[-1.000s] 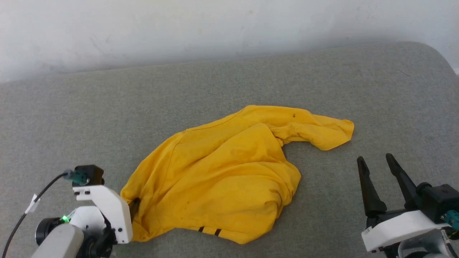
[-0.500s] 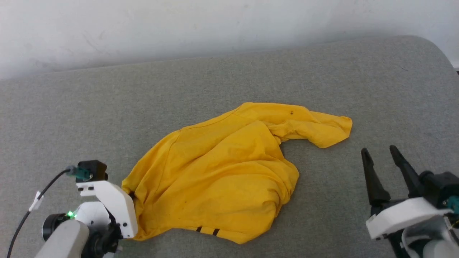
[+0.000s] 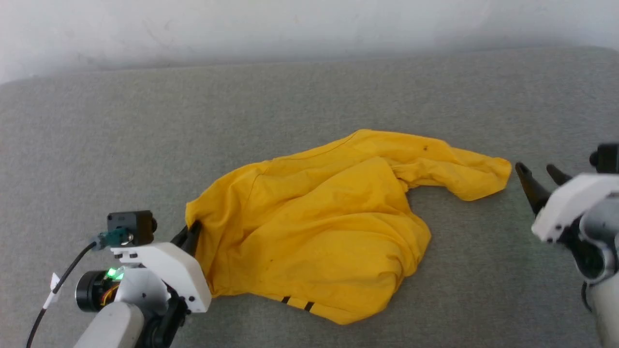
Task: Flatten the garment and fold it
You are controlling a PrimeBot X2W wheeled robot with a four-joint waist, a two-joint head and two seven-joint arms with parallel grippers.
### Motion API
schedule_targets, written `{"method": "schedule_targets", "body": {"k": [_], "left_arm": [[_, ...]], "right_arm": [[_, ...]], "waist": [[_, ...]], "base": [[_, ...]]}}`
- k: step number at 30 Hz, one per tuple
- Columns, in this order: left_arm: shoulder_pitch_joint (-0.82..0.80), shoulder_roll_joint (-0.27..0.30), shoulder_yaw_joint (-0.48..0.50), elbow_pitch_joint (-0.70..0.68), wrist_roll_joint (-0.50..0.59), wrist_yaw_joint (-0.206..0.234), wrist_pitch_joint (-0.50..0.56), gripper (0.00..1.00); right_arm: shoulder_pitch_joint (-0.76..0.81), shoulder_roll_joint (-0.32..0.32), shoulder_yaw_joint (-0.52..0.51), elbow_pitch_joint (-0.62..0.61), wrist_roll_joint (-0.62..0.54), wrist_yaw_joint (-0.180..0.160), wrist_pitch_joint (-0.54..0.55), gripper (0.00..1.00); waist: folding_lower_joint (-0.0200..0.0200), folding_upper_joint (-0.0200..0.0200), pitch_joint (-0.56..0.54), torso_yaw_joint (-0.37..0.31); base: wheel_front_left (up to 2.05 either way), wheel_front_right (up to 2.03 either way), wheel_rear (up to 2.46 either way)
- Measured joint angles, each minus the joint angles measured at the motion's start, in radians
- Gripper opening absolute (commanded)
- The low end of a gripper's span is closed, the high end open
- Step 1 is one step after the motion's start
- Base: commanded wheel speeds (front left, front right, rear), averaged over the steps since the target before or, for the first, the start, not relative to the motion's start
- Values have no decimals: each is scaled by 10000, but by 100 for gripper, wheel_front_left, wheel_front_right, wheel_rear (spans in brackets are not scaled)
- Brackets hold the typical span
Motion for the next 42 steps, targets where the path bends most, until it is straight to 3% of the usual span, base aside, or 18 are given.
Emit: {"method": "schedule_targets", "body": {"k": [6,12,14,15,16,17,22,25,29,35,42], "left_arm": [[-270,-134,-213,-677,303,69,-180,0],[-563,-274,-366,-796,422,65,-360,0],[-558,-270,-366,-769,422,65,-401,0],[-559,-270,-362,-754,422,65,-435,0],[-558,-274,-357,-732,420,65,-470,0],[-553,-274,-351,-708,418,65,-474,0],[-554,-263,-351,-658,383,52,-468,0],[-558,-215,-349,-688,385,-36,-456,0],[-722,167,-146,-825,443,-102,-474,0],[-2050,897,382,-970,677,-311,-458,0],[-4383,1152,554,134,683,-1095,-384,0]], "right_arm": [[-1697,-627,1235,1559,1104,0,1070,100],[-2647,-1124,2489,2579,2153,0,2999,100],[-2938,-1312,2683,2717,2472,-4,3806,49],[-3050,-1390,2746,2754,2625,-4,4123,40],[-3147,-1473,2826,2778,2721,-6,4429,24],[-3219,-1515,2905,2796,2811,-13,4675,0],[-3299,-1478,3139,2980,3336,-2,5833,0],[-3252,-1496,3356,2832,3409,0,5898,0],[-2864,-1804,3595,1870,3319,0,4803,0],[-3139,-2934,3099,-23,2406,2,3229,0],[-3906,-3308,2309,-1170,1317,13,2711,0]], "waist": [[1,1,545,376],[-2,1,1043,791],[-4,1,1137,913],[-3,1,1171,954],[-3,2,1189,982],[-2,1,1181,987],[-3,1,972,907],[-2,1,795,836],[0,2,507,754],[-1,1,-82,610],[-3,1,-496,169]], "base": [[0,0,0],[0,0,0],[0,0,0],[0,0,0],[0,0,0],[0,0,0],[0,0,0],[0,0,0],[0,0,0],[0,0,0],[0,0,0]]}}
